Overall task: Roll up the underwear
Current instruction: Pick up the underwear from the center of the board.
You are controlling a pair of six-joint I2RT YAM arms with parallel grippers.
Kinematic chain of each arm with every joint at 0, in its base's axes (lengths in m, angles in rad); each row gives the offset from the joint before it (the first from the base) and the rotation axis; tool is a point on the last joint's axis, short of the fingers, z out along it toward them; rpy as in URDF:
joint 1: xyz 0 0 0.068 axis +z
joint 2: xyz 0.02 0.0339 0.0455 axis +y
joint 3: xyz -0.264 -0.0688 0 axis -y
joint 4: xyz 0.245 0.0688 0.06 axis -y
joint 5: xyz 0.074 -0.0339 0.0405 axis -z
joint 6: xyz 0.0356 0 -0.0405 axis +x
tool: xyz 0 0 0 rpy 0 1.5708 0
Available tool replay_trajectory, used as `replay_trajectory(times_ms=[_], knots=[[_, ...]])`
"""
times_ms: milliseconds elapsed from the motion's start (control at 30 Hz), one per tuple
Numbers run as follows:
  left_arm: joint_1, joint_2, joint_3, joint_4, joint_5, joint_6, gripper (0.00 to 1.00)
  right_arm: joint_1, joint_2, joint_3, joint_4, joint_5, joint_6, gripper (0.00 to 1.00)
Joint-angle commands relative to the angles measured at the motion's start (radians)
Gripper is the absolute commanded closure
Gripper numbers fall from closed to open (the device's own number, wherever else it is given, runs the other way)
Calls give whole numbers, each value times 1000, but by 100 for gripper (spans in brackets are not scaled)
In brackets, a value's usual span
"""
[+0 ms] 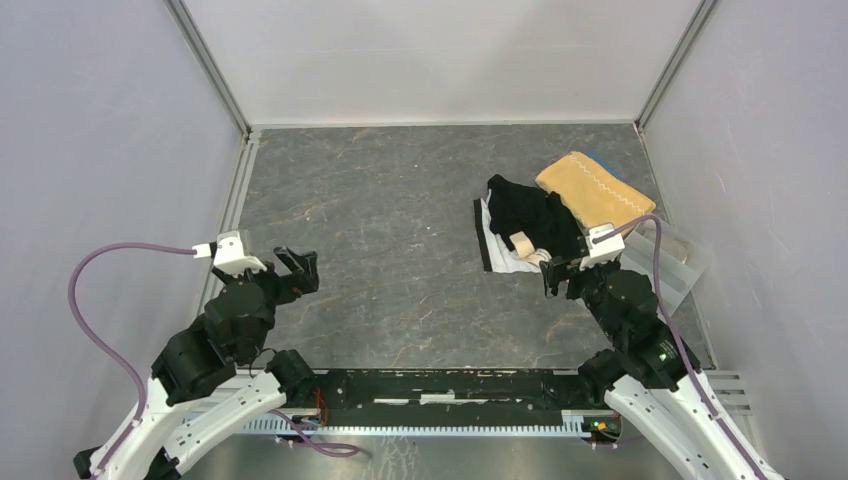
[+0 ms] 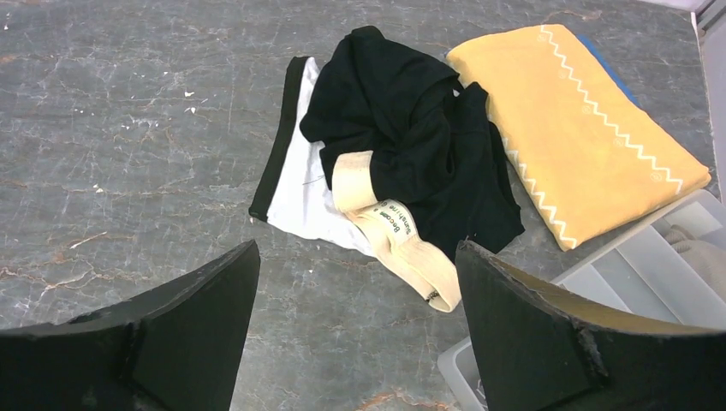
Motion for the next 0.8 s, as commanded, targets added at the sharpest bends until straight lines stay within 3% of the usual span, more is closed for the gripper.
replay_trajectory(times_ms=[0,167,400,667,767], knots=[[0,2,3,42,-24,31,0,-2,-26,17,-11,37,29,9],[0,16,3,58,-18,48,0,-1,-7,26,-32,104,62,2],[0,54,-7,119,-45,72,0,0,64,57,-83,143,133,2],[0,63,-65,113,-71,24,0,-2,433,140,-107,5,110,2],[0,73,-62,97,-86,10,0,-3,534,161,-54,-19,96,8]])
